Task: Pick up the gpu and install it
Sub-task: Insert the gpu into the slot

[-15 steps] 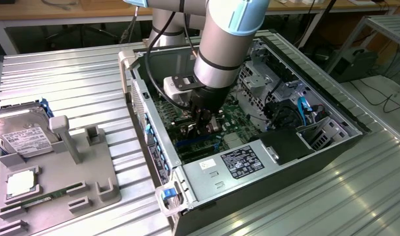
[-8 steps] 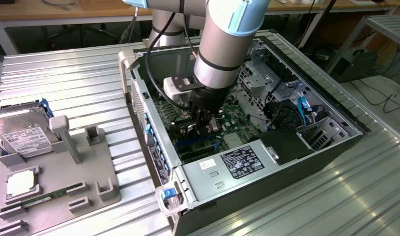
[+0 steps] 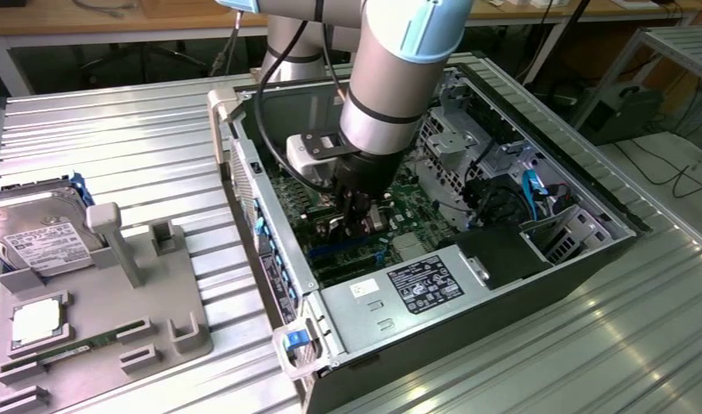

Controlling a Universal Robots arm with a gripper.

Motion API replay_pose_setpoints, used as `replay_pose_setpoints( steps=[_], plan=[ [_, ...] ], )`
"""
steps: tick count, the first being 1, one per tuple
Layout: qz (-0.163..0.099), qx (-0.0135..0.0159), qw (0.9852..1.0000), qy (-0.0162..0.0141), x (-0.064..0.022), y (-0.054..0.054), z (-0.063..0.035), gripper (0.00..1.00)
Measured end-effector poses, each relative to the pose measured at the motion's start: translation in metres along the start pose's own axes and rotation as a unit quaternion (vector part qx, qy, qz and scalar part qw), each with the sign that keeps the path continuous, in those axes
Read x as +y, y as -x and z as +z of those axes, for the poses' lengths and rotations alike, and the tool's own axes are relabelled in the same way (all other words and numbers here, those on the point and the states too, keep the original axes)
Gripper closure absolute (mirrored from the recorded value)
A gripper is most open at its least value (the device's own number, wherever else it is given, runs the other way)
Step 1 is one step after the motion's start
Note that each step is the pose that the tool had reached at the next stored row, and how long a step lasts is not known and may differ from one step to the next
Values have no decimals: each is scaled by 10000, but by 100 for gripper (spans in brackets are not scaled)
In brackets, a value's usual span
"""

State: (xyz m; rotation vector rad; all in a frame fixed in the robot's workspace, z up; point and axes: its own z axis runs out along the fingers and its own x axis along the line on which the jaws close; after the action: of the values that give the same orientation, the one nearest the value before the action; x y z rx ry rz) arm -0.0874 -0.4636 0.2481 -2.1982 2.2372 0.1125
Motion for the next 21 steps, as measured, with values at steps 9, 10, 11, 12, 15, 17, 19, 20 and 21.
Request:
replay_pose_setpoints(
  steps=[9, 10, 11, 12, 15, 17, 19, 20, 21],
  plan=[
    [5, 5, 10000, 2, 2, -11, -7, 72],
    [5, 5, 10000, 2, 2, -11, -7, 72],
    [5, 5, 10000, 2, 2, -11, -7, 72],
    [5, 5, 10000, 2, 1, -11, -7, 72],
    [5, 5, 10000, 2, 1, -12, -1, 72],
    [5, 7, 10000, 3, 1, -13, 5, 72],
    [5, 6, 10000, 2, 0, -13, 11, 72],
    [5, 5, 10000, 2, 0, -13, 13, 72],
    [5, 5, 10000, 2, 0, -13, 14, 72]
  ],
)
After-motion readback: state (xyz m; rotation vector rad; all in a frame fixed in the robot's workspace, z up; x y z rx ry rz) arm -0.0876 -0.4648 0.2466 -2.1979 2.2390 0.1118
